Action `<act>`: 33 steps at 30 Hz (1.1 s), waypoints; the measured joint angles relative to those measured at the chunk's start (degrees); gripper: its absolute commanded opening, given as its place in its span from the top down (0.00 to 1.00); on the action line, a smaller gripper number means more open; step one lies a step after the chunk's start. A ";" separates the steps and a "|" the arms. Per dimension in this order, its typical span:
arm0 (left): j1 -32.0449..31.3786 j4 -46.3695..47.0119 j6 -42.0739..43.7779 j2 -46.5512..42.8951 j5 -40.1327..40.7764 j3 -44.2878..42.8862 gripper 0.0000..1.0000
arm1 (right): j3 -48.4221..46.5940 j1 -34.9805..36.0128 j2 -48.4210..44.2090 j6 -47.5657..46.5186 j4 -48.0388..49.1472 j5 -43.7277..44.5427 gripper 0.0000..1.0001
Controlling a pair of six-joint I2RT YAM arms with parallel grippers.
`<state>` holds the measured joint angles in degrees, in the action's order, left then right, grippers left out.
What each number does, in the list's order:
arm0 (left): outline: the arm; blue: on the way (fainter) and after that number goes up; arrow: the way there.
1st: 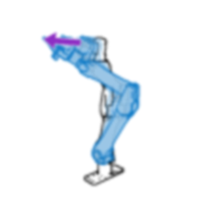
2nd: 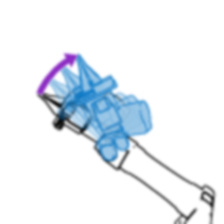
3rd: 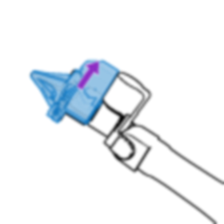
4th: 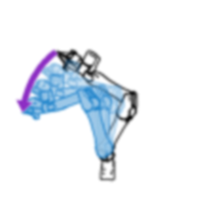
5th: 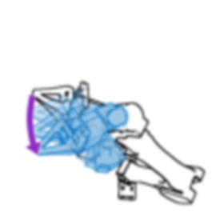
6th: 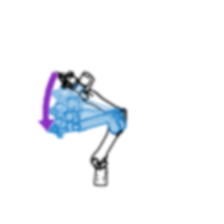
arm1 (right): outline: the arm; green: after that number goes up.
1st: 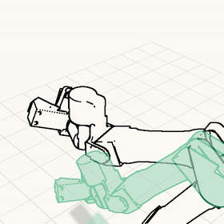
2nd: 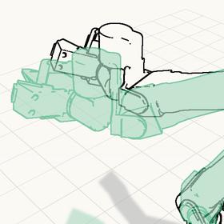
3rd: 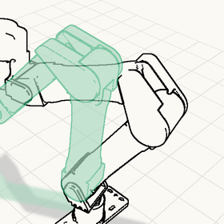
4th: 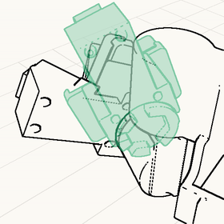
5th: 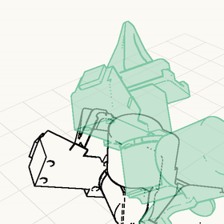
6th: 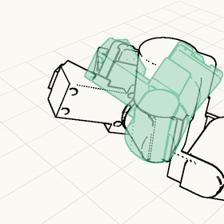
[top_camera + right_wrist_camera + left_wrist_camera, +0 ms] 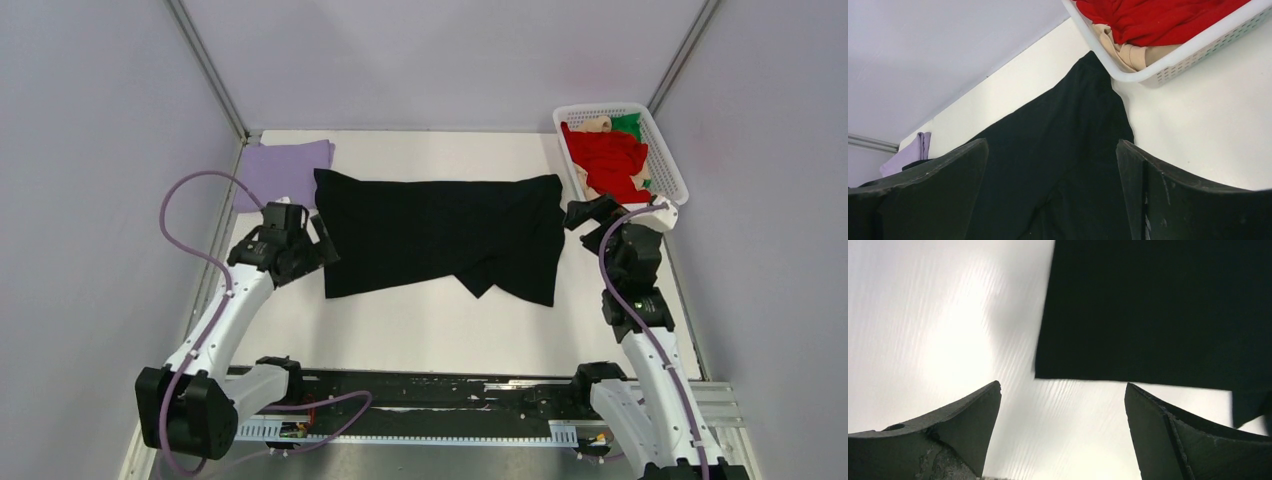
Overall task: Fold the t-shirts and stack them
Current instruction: Flatten out the tshirt
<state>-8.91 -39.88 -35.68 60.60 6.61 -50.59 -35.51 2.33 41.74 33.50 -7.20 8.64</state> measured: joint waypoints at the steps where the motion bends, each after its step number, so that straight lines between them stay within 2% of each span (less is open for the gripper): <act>1: -0.11 -1.36 -0.39 0.59 -0.33 1.62 0.00 | 0.11 -0.02 -0.61 0.22 -0.81 0.28 0.00; 5: -0.39 -3.13 -2.03 3.10 -1.38 4.72 0.01 | 0.11 0.00 -0.02 0.76 -1.79 0.39 0.00; 12: -0.50 1.70 -3.93 11.10 -4.24 6.05 0.02 | 0.04 0.00 6.25 0.96 -4.55 0.17 0.00; 21: -1.07 6.80 -4.98 21.44 -5.73 6.29 0.06 | -0.37 -0.02 9.49 0.92 -6.21 0.26 0.00; 27: -1.62 7.41 -5.01 24.59 -6.45 4.28 0.12 | -0.48 0.00 10.32 0.87 -6.36 0.85 0.00; 29: -2.03 7.19 -4.98 25.55 -6.38 3.41 0.17 | -0.55 0.00 10.60 0.87 -6.54 1.01 0.00; 33: -3.13 7.04 -5.01 26.69 -5.22 2.75 0.38 | -0.55 0.00 10.91 0.87 -6.75 1.75 0.00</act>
<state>-12.03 -32.84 -40.69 87.29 1.39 -47.83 -36.05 2.33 52.64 34.37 -13.96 10.39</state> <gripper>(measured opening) 0.755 0.998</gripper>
